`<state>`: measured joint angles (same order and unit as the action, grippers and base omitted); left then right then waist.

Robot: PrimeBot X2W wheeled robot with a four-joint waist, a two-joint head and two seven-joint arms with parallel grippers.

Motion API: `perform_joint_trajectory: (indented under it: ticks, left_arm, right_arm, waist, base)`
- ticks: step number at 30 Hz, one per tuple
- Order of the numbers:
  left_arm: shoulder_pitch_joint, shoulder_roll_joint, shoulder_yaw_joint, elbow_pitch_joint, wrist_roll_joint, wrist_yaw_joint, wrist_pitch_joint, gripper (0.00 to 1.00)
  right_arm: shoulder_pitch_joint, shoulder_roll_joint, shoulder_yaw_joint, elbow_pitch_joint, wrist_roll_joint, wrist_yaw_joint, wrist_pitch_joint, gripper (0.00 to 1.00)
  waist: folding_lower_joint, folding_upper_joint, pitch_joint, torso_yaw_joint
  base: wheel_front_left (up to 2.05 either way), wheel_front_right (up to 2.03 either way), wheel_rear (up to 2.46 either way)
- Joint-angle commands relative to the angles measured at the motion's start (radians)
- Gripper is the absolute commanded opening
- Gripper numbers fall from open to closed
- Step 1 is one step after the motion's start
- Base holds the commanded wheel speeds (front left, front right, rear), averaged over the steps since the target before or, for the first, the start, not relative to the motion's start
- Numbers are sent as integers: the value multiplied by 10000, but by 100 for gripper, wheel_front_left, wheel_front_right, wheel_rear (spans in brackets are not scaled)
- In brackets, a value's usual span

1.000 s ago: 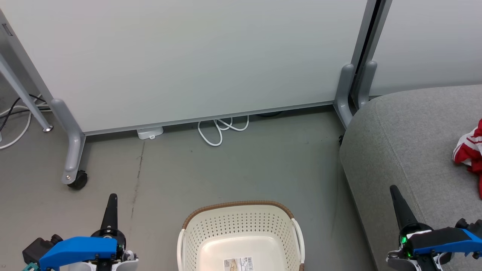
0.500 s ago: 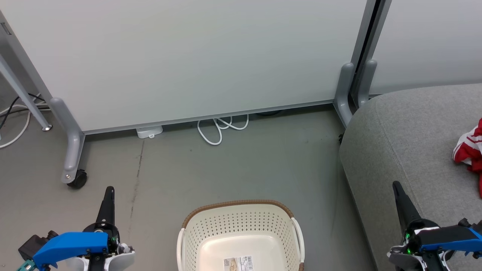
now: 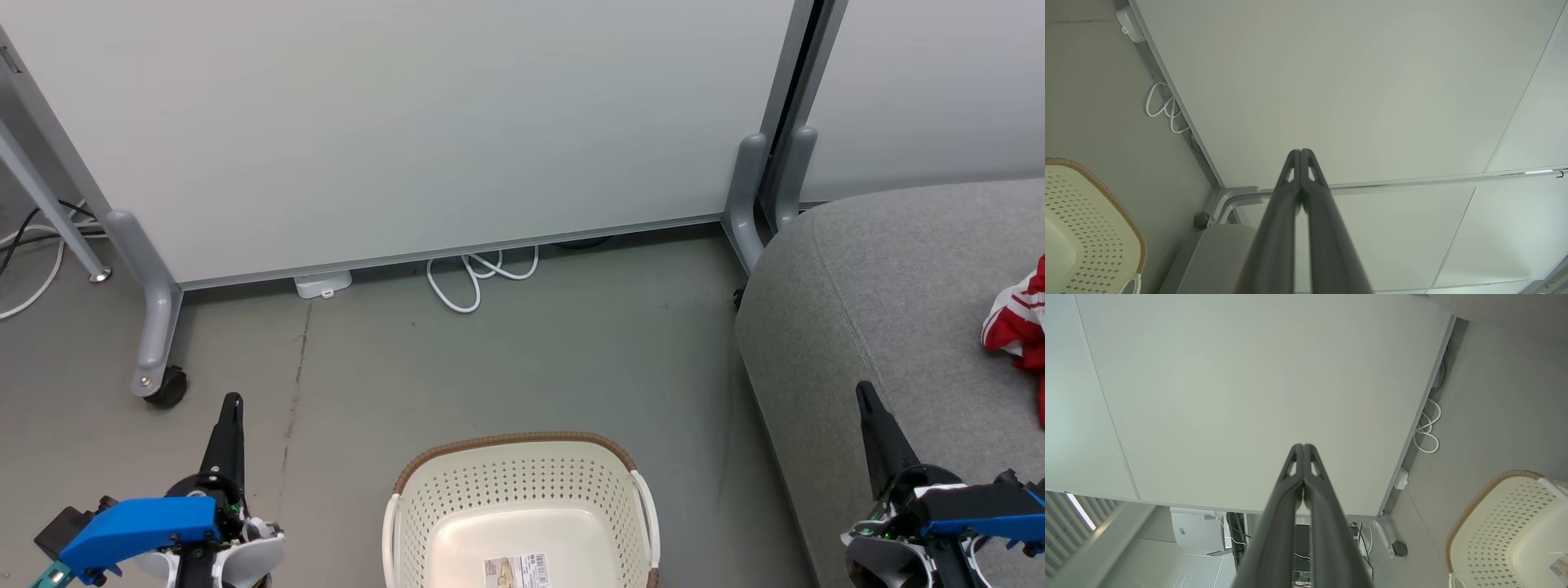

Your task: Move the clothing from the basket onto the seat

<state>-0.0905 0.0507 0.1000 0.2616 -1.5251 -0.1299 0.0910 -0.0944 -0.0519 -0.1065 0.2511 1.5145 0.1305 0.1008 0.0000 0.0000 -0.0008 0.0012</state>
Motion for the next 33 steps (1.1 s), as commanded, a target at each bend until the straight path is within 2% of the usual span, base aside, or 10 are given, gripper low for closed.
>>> perform_joint_trajectory:
  ticks: [1, 13, 33]
  left_arm:
    - [-189, -4, 73, -78, -177, -13, 71, 0]
    - [-255, -9, 173, -213, -931, -14, 276, 0]
    - [-235, -8, 166, -206, -887, -14, 273, 0]
  right_arm:
    - [-130, 20, -36, -55, 207, 4, 50, 0]
    - [-215, 30, -98, -83, 1044, 4, 156, 0]
    - [-206, 28, -91, -80, 994, 4, 153, 0]
  waist:
    - [0, 0, 4, -1]
    - [0, 0, 39, -12]
    - [0, 0, 39, -12]
  base:
    - [0, 0, 0]
    - [0, 0, 0]
    - [0, 0, 0]
